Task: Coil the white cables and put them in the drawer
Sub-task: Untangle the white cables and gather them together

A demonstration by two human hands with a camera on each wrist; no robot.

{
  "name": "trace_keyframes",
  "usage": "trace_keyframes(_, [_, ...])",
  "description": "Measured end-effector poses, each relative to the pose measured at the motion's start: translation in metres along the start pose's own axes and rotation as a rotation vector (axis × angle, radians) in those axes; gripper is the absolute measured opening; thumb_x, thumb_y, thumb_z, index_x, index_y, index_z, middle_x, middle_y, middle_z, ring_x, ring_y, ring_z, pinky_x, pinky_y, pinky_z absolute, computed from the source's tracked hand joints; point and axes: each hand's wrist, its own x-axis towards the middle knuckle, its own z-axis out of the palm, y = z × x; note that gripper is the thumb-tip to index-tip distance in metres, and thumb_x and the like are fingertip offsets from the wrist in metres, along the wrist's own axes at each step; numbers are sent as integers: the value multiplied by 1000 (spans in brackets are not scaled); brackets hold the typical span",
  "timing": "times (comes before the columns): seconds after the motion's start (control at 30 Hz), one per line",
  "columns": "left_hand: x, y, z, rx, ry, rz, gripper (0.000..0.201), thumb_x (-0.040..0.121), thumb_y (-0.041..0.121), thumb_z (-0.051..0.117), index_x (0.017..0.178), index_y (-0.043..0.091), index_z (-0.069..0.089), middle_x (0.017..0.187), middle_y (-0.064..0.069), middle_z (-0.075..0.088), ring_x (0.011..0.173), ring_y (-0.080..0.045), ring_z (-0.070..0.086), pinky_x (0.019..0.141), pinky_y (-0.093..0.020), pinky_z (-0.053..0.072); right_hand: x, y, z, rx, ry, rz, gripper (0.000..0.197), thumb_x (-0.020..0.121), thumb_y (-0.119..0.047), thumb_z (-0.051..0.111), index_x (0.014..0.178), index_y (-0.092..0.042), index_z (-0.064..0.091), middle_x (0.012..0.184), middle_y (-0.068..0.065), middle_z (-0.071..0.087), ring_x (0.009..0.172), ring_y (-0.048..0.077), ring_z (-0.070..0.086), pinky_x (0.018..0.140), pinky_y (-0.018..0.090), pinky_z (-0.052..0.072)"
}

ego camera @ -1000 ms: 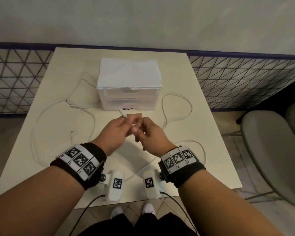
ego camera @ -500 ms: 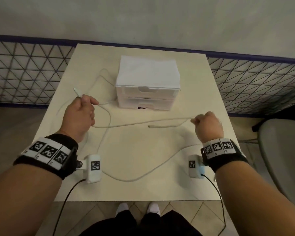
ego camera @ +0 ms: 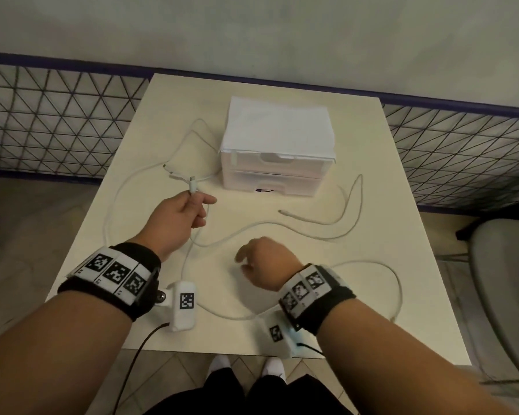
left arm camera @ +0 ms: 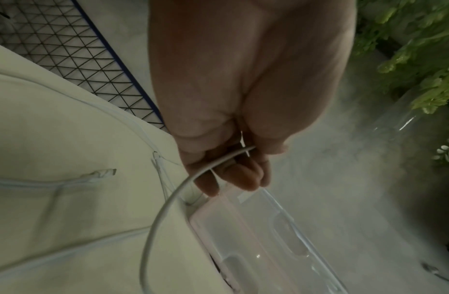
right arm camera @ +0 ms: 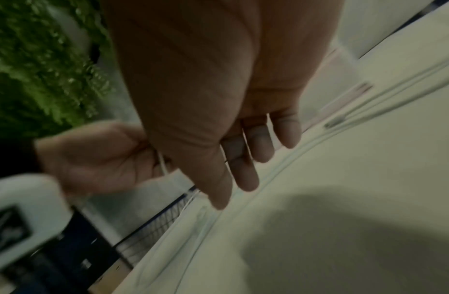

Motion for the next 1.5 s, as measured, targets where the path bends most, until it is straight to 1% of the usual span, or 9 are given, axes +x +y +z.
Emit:
trace_keyframes(0.3, [7, 1, -39, 38, 164, 12, 30, 96, 36, 46, 121, 32, 61, 95, 8, 62, 81, -5, 56, 78, -18, 41, 46, -65, 32, -165, -146, -78, 47, 84, -54, 46, 128, -35, 48, 115, 5, 49, 107, 28, 50, 82, 42, 43])
trace_keyframes(0.4, [5, -4, -45, 53, 155, 6, 30, 96, 37, 46, 119, 31, 63, 96, 4, 63, 83, -9, 56, 83, -22, 43, 49, -73, 24, -172, -134, -55, 42, 89, -43, 51, 119, -14, 58, 120, 9, 51, 111, 31, 46, 93, 43, 43])
trace_keyframes(0.57, [5, -18, -42, 44, 141, -19, 29, 97, 35, 44, 113, 27, 66, 91, -1, 64, 85, -12, 58, 92, -32, 45, 47, -53, 21, -131, -105, 116, 30, 90, -15, 47, 116, -4, 57, 117, 14, 54, 109, 35, 55, 89, 40, 48])
trace_keyframes(0.83, [14, -15, -21, -11, 121, 1, 26, 98, 35, 42, 106, 31, 67, 90, 2, 63, 84, -10, 58, 88, -31, 45, 34, -34, 31, -318, -125, -110, 44, 94, -47, 29, 137, -52, 18, 108, 8, 48, 96, 28, 48, 87, 45, 40])
trace_keyframes(0.97, [17, -11, -21, 4, 114, 17, 26, 99, 32, 41, 106, 30, 66, 89, 3, 63, 83, -9, 58, 85, -27, 45, 38, -54, 33, -298, -108, -68, 40, 94, -44, 37, 129, -28, 44, 118, 11, 50, 108, 32, 49, 90, 46, 39])
trace_keyframes(1.07, [20, -12, -23, -5, 117, 31, 26, 99, 29, 41, 105, 28, 66, 87, 3, 63, 81, -8, 60, 82, -25, 46, 38, -50, 27, -194, -42, 80, 32, 92, -15, 43, 122, -7, 51, 121, 15, 51, 110, 35, 51, 87, 42, 44])
trace_keyframes(1.27, [29, -19, -8, -100, 135, -73, 31, 100, 27, 40, 86, 18, 66, 81, -4, 62, 74, -17, 64, 79, -30, 52, 12, 5, -16, 303, 165, 363, 41, 83, 1, 44, 121, -14, 53, 115, 13, 62, 103, 30, 61, 85, 32, 48])
trace_keyframes(1.37, [29, -15, 13, -170, 22, -201, 34, 101, 24, 37, 82, 8, 61, 76, -11, 59, 61, -20, 56, 67, -33, 52, 8, 16, -38, 672, 331, 300, 34, 87, 2, 40, 89, -22, 64, 98, 10, 65, 76, 21, 60, 71, 34, 56])
trace_keyframes(1.5, [27, -4, 33, -302, -139, -326, 35, 102, 28, 34, 89, 5, 57, 90, -19, 66, 66, -24, 60, 65, -33, 52, -2, 5, -57, 943, 449, 107, 28, 91, -10, 50, 76, -28, 66, 69, -6, 56, 57, 8, 45, 55, 22, 40])
